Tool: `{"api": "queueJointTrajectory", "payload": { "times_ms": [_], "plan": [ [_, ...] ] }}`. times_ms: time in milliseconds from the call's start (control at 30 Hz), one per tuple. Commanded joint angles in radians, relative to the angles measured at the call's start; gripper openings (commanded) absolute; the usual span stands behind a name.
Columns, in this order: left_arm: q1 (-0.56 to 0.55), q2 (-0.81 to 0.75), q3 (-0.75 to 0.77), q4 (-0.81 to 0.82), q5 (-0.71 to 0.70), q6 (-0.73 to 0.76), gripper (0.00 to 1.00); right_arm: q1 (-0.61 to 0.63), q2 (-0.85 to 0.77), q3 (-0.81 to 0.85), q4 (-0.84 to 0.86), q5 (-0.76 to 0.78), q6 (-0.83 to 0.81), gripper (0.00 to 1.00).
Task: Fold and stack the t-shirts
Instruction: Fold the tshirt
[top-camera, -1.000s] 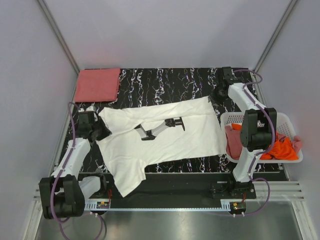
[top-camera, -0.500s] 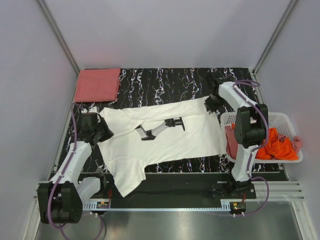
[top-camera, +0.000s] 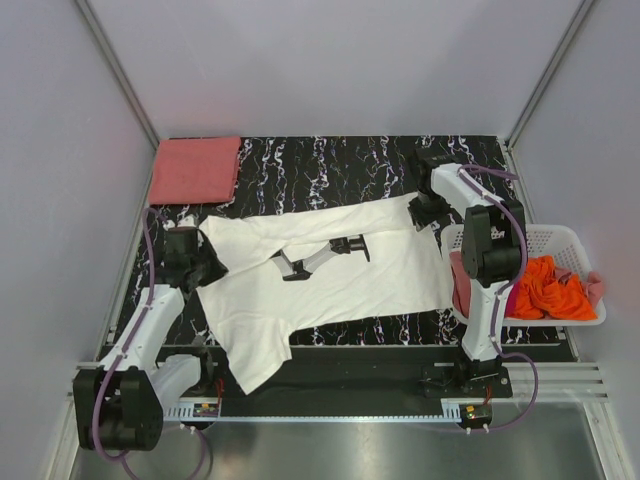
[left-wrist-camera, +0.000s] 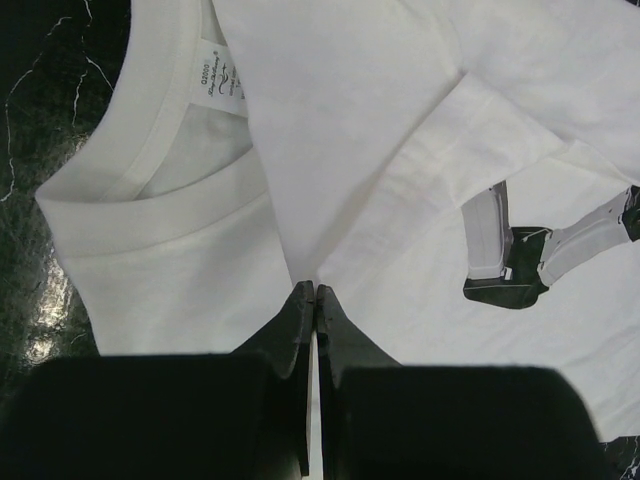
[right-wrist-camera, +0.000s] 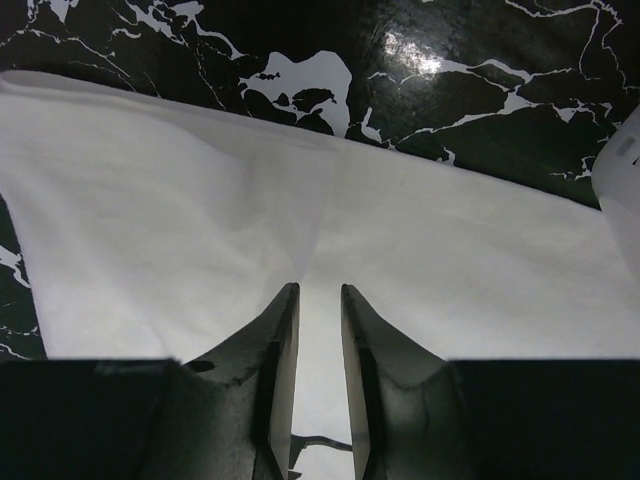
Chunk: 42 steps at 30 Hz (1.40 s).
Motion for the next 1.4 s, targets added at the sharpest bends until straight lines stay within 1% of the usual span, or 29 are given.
{"api": "queueJointTrajectory", "payload": {
  "times_ms": [0, 133, 233, 367, 533, 633, 667, 767, 1067, 1167, 1367],
  "plan": [
    [-0.024, -0.003, 0.001, -0.004, -0.036, -0.026, 0.00, 0.003, -0.005, 0.045, -0.010, 0.066, 0.036, 0.31],
    [-0.032, -0.017, 0.003, -0.016, -0.012, -0.061, 0.00, 0.002, -0.002, 0.019, -0.012, 0.068, 0.060, 0.31],
    [-0.049, -0.028, 0.015, -0.025, -0.025, -0.075, 0.00, 0.002, 0.001, -0.006, -0.009, 0.071, 0.100, 0.33],
    [-0.057, -0.052, 0.032, -0.061, -0.039, -0.077, 0.00, 0.002, 0.035, 0.023, -0.002, 0.075, 0.070, 0.34],
    [-0.081, -0.127, 0.043, -0.105, -0.076, -0.097, 0.00, 0.002, 0.044, 0.054, 0.010, 0.095, 0.046, 0.35],
    [-0.116, -0.140, 0.046, -0.125, -0.082, -0.117, 0.00, 0.002, 0.053, 0.065, 0.011, 0.100, 0.042, 0.35],
    [-0.126, -0.143, 0.044, -0.125, -0.111, -0.123, 0.00, 0.003, 0.058, 0.066, 0.011, 0.101, 0.040, 0.35],
    [-0.170, -0.143, 0.027, -0.130, -0.134, -0.170, 0.00, 0.002, 0.066, 0.062, 0.011, 0.103, 0.037, 0.35],
    [-0.273, -0.153, -0.005, -0.134, -0.222, -0.241, 0.00, 0.000, 0.075, 0.056, 0.010, 0.128, 0.022, 0.34],
    [-0.276, -0.140, -0.009, -0.136, -0.239, -0.242, 0.00, 0.000, 0.076, 0.047, 0.011, 0.126, 0.031, 0.34],
    [-0.277, -0.166, 0.006, -0.138, -0.274, -0.215, 0.00, 0.000, 0.092, 0.054, 0.013, 0.137, 0.034, 0.34]
  ]
}}
